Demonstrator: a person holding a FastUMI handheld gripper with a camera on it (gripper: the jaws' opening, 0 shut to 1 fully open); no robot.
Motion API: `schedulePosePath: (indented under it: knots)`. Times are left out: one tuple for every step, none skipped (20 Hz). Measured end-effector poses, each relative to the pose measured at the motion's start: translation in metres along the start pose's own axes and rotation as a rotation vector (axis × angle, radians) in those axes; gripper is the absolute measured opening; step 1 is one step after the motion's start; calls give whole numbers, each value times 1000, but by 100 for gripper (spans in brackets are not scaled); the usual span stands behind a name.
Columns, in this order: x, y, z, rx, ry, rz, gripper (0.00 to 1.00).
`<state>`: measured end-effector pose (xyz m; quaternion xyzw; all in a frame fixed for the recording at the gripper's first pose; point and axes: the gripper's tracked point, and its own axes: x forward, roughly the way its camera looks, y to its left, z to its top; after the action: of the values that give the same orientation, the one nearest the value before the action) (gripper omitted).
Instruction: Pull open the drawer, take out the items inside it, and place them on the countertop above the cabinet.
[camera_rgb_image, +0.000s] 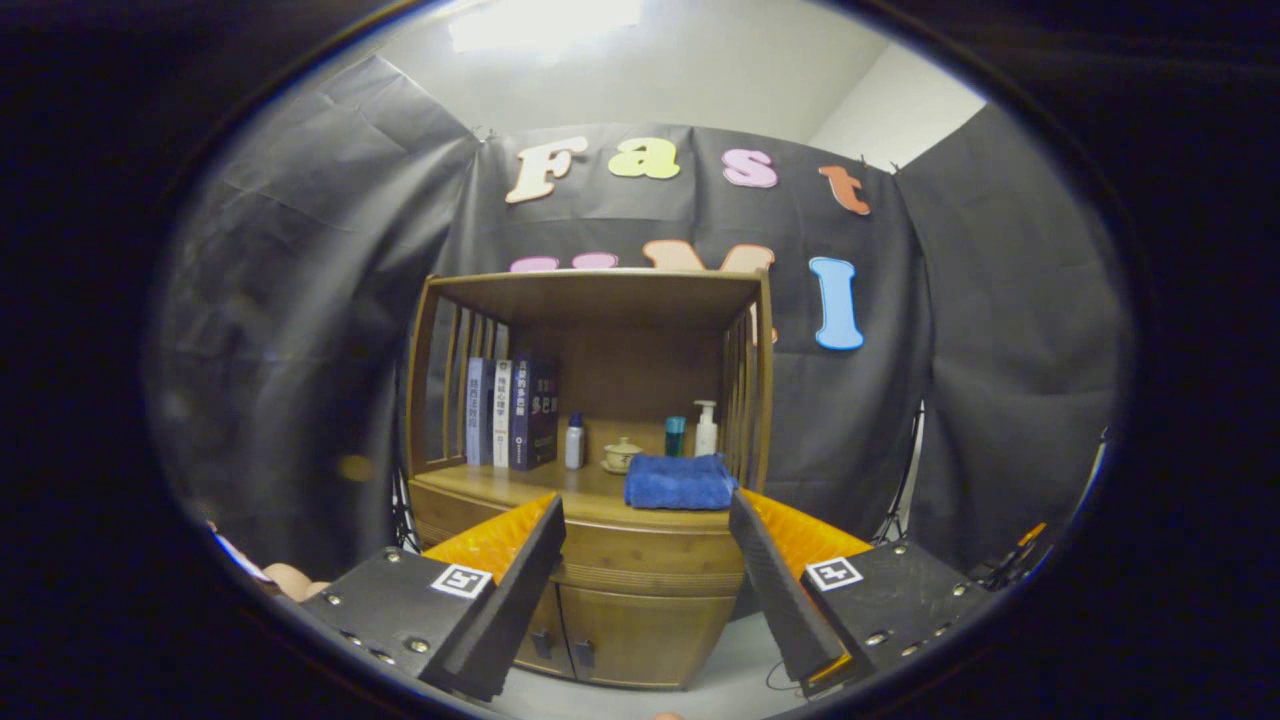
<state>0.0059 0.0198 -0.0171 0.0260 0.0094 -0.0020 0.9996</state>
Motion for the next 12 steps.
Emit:
schedulePosePath:
  knots:
    - [7, 4, -8, 8, 11, 1, 98]
    - [16, 9, -15, 14, 19, 2, 98]
    - [25, 15, -24, 19, 27, 4, 98]
    - [36, 21, -32, 20, 34, 6, 98]
    - [46, 27, -43, 19, 45, 5, 98]
    - [58, 33, -54, 20, 59, 2, 98]
    - [70, 40, -66, 26, 74, 2, 99]
    - [82, 47, -77, 37, 86, 1, 98]
    - [94, 55, -90, 47, 97, 3, 98]
    - [105, 62, -100, 56, 104, 3, 99]
    - [116, 70, -111, 59, 115, 4, 99]
    - [126, 78, -123, 53, 129, 7, 99]
